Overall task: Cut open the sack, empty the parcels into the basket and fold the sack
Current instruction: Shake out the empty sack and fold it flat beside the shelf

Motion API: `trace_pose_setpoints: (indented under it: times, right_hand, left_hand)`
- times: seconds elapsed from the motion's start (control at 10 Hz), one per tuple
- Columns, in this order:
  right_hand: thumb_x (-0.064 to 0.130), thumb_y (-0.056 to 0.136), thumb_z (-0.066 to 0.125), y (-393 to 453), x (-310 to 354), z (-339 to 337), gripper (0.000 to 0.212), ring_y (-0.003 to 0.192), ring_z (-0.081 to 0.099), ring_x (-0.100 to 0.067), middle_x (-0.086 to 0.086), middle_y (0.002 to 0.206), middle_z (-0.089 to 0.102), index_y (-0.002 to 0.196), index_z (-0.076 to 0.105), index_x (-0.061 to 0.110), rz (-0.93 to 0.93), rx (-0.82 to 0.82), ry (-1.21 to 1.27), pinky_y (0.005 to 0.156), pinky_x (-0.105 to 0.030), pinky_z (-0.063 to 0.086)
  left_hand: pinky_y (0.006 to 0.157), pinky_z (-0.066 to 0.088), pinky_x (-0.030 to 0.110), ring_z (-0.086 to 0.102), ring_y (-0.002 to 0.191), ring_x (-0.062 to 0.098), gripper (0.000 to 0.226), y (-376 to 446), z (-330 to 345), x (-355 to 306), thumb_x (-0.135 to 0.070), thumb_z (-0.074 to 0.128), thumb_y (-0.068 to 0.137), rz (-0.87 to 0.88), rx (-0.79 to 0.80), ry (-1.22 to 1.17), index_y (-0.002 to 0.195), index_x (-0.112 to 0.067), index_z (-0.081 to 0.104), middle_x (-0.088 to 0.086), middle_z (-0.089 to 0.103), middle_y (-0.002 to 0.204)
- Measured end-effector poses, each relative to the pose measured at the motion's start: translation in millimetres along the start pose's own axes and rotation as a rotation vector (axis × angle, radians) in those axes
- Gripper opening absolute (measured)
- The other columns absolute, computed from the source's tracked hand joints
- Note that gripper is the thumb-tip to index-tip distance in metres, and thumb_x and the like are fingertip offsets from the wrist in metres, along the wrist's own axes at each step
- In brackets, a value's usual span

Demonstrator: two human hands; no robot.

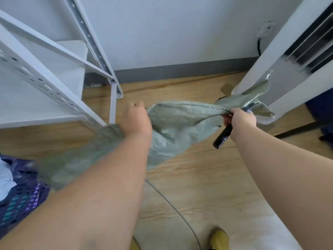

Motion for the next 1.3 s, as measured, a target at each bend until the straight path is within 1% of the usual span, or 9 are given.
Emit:
trace_pose_setpoints:
  times: [0.2, 0.3, 0.5, 0.7, 0.8, 0.9, 1.1, 1.2, 1.3]
  right_hand:
    - [0.018, 0.09, 0.048, 92.4, -56.3, -11.0, 0.028, 0.084, 0.055, -0.018, 0.01, 0.085, 0.056, 0.113, 0.055, 0.033, -0.122, -0.187, 0.122, 0.081, -0.031, 0.045]
    - [0.02, 0.092, 0.048, 143.1, -108.0, -43.6, 0.037, 0.085, 0.055, -0.017, 0.007, 0.101, 0.058, 0.128, 0.054, 0.025, -0.088, -0.311, 0.099, 0.082, -0.029, 0.046]
    - [0.015, 0.093, 0.051, 240.1, -234.4, -97.5, 0.034, 0.072, 0.053, -0.016, 0.002, 0.09, 0.052, 0.127, 0.048, 0.017, 0.053, -0.257, -0.036, 0.074, -0.032, 0.05]
    - [0.029, 0.091, 0.062, 300.9, -352.2, -97.5, 0.022, 0.052, 0.042, -0.018, -0.004, 0.066, 0.049, 0.08, 0.052, 0.012, 0.295, -0.277, -0.027, 0.06, -0.032, 0.041]
    - [0.034, 0.091, 0.062, 268.0, -392.2, -78.1, 0.027, 0.056, 0.046, -0.021, -0.005, 0.066, 0.049, 0.089, 0.05, 0.01, 0.378, -0.171, -0.107, 0.062, -0.032, 0.043]
    - [0.034, 0.091, 0.06, 247.4, -416.3, -63.1, 0.032, 0.092, 0.062, -0.029, -0.007, 0.094, 0.065, 0.108, 0.059, 0.007, 0.342, -0.135, -0.381, 0.082, -0.035, 0.049]
    - [0.025, 0.094, 0.057, 230.7, -421.0, -10.8, 0.035, 0.117, 0.058, -0.027, -0.005, 0.127, 0.061, 0.128, 0.06, 0.022, -0.115, 0.253, -1.059, 0.099, -0.033, 0.046]
    - [0.023, 0.092, 0.058, 224.3, -446.3, 13.8, 0.05, 0.132, 0.044, -0.027, 0.0, 0.153, 0.034, 0.14, 0.047, 0.03, -0.317, 0.614, -1.415, 0.107, -0.04, 0.041]
    - [0.014, 0.092, 0.054, 222.9, -467.0, 20.2, 0.061, 0.138, 0.034, -0.032, 0.008, 0.16, 0.011, 0.143, 0.037, 0.042, -0.35, 0.689, -1.587, 0.106, -0.048, 0.041]
  left_hand:
    - [0.074, 0.047, 0.036, 0.05, 0.116, 0.024, 0.062, -23.3, 116.6, -6.4, 0.006, 0.067, 0.063, 0.268, -0.321, -0.345, 0.117, -0.023, 0.057, 0.002, 0.048, 0.126]
    - [0.084, 0.048, 0.037, 0.055, 0.105, 0.027, 0.069, -66.6, 205.1, 18.1, 0.0, 0.079, 0.057, 0.535, -0.149, -0.058, 0.12, -0.019, 0.057, 0.006, 0.052, 0.121]
    - [0.113, 0.019, 0.035, 0.029, 0.138, 0.018, 0.059, -88.6, 355.7, 60.1, -0.033, 0.06, 0.089, 0.616, 0.633, 0.37, 0.144, -0.03, 0.037, -0.005, 0.033, 0.15]
    - [0.112, 0.032, 0.043, 0.032, 0.138, 0.028, 0.073, -75.0, 430.1, 54.4, -0.036, 0.061, 0.089, 0.492, 0.852, 0.383, 0.151, -0.025, 0.023, 0.004, 0.033, 0.152]
    - [0.112, 0.032, 0.043, 0.031, 0.139, 0.028, 0.077, -86.7, 454.5, 55.4, -0.039, 0.061, 0.089, 0.507, 0.941, 0.384, 0.152, -0.026, 0.019, 0.006, 0.03, 0.154]
    - [0.113, 0.031, 0.043, 0.028, 0.141, 0.029, 0.076, -94.3, 466.3, 71.6, -0.042, 0.062, 0.088, 0.476, 0.974, 0.448, 0.152, -0.026, 0.023, 0.007, 0.028, 0.155]
    - [0.104, 0.04, 0.03, 0.048, 0.127, 0.027, 0.055, -109.5, 454.4, 114.0, -0.035, 0.061, 0.09, 0.289, 0.949, 0.225, 0.14, -0.018, 0.046, 0.011, 0.046, 0.141]
    - [0.099, 0.044, 0.033, 0.053, 0.121, 0.029, 0.043, -111.2, 439.7, 140.2, -0.031, 0.058, 0.092, 0.14, 0.821, 0.196, 0.133, -0.019, 0.053, 0.011, 0.053, 0.133]
    - [0.091, 0.052, 0.038, 0.061, 0.112, 0.03, 0.037, -117.1, 433.7, 176.4, -0.023, 0.054, 0.088, -0.191, 0.748, 0.27, 0.125, -0.016, 0.057, 0.012, 0.059, 0.125]
Point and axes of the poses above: each hand's wrist, its own y-axis towards the middle knuckle, its own z-axis out of the palm, x = y × z, the point moved 1 cm from there along y, towards the middle knuckle
